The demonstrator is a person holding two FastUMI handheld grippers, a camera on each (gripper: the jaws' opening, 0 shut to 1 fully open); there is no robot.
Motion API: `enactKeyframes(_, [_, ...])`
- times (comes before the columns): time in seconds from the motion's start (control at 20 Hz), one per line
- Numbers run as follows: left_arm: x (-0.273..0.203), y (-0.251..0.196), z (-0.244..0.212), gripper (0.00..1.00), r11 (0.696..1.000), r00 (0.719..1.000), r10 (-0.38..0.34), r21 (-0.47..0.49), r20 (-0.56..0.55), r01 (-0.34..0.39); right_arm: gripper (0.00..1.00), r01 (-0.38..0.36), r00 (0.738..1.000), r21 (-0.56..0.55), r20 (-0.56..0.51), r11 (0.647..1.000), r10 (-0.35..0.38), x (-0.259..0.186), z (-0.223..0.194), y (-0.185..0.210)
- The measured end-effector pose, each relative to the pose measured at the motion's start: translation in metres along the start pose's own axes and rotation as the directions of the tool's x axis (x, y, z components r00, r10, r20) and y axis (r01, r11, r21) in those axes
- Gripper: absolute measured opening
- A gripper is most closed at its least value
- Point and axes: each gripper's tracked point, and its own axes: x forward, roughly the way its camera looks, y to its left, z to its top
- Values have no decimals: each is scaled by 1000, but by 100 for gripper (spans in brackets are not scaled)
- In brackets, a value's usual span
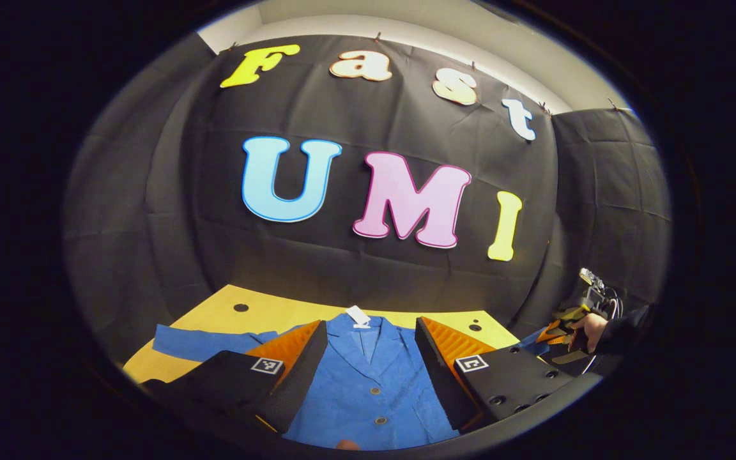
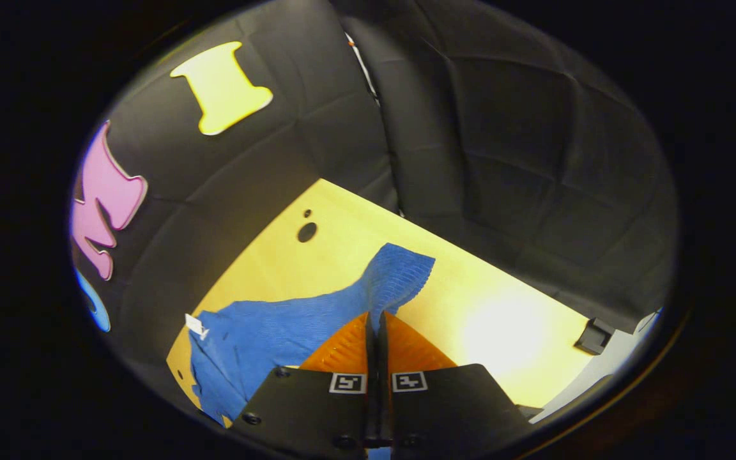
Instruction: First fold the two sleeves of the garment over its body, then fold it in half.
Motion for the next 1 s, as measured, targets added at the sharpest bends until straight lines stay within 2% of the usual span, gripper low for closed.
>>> enactKeyframes(0.15, [-15,35,-7,80,998,1000,24,-61,0,-24,1,-68,997,-93,33,993,71,-34,-5,63])
enactKeyframes(0.3, [-33,69,-21,78,990,998,54,-132,-26,-57,1,-155,987,-180,4,971,158,-51,-35,140])
enactKeyframes(0.4, [-45,95,-25,78,985,995,94,-140,-37,-98,0,-201,980,-239,-45,950,196,-47,-70,191])
enactKeyframes(0.6, [-75,147,-26,78,967,974,222,-118,-31,-224,1,-284,958,-349,-136,893,252,-33,-153,299])
enactKeyframes(0.75, [-93,175,-44,78,934,951,294,-182,-97,-308,1,-368,926,-413,-241,833,290,-35,-242,367])
enactKeyframes(0.85, [-109,200,-51,78,891,929,350,-264,-121,-370,1,-430,896,-420,-307,799,321,-39,-302,404])
enactKeyframes(0.95, [-116,235,-60,78,852,905,403,-304,-137,-425,1,-448,889,-483,-326,752,321,-35,-345,420])
enactKeyframes(1.0, [-117,251,-69,78,837,890,427,-304,-158,-455,3,-435,895,-519,-342,736,288,-30,-365,417])
